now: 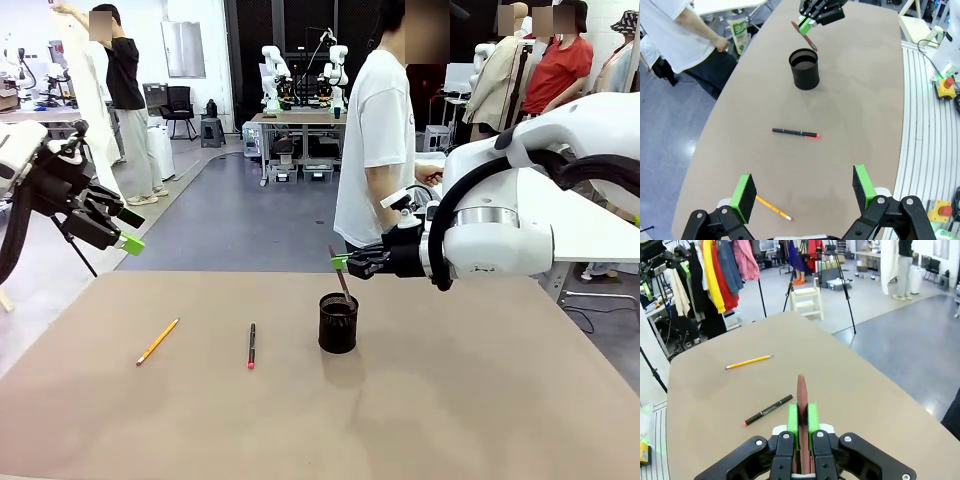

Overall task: Place the pens into the pen holder.
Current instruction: Pick up a writing instrument from the table and place it into the Pen holder.

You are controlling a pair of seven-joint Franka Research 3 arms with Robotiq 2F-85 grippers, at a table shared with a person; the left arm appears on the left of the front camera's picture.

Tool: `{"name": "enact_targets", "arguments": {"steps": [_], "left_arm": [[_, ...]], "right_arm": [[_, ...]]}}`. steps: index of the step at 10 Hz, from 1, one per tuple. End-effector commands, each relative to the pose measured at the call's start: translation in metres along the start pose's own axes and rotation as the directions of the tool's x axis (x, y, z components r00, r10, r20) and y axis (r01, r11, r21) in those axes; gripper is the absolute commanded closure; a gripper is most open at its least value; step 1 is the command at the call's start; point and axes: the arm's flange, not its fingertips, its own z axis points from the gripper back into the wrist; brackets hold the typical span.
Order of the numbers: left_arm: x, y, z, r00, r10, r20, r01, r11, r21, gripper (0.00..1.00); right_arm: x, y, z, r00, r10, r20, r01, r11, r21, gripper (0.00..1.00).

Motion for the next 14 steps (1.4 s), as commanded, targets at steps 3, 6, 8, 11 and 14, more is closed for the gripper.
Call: {"name": "enact_targets", "arguments": {"steps": [3, 6, 8, 11, 14], "left_arm": [[0.001, 0.001, 0.000, 1.000, -0.004, 0.018, 0.004, 1.000, -0.005, 0.00], [0.001, 0.001, 0.000, 1.000, -0.004, 0.018, 0.004, 1.000, -0.005, 0.00], [0.001, 0.001, 0.000, 1.000, -0.004, 0.018, 0.004, 1.000, -0.005, 0.00], [0.001, 0.001, 0.000, 1.000, -0.004, 0.018, 0.004, 1.000, -0.005, 0.00], [0.001, 0.001, 0.000, 1.000, -0.004, 0.018, 0.004, 1.000, -0.005, 0.00]], "right_arm": [[-0.016, -0.015, -0.023, 0.998, 0.040, 0.057, -0.038, 0.999, -0.024, 1.00], [-0.025, -0.017, -0.030, 0.999, 0.035, 0.042, -0.034, 0.999, -0.018, 0.87], [-0.032, -0.020, -0.026, 0.999, 0.025, 0.020, -0.025, 1.000, 0.009, 0.49], [-0.023, -0.019, -0.007, 1.000, 0.019, -0.025, -0.018, 0.999, 0.031, 0.00], [-0.001, -0.022, 0.027, 0.990, 0.035, -0.138, -0.008, 0.981, 0.192, 0.00]]}}
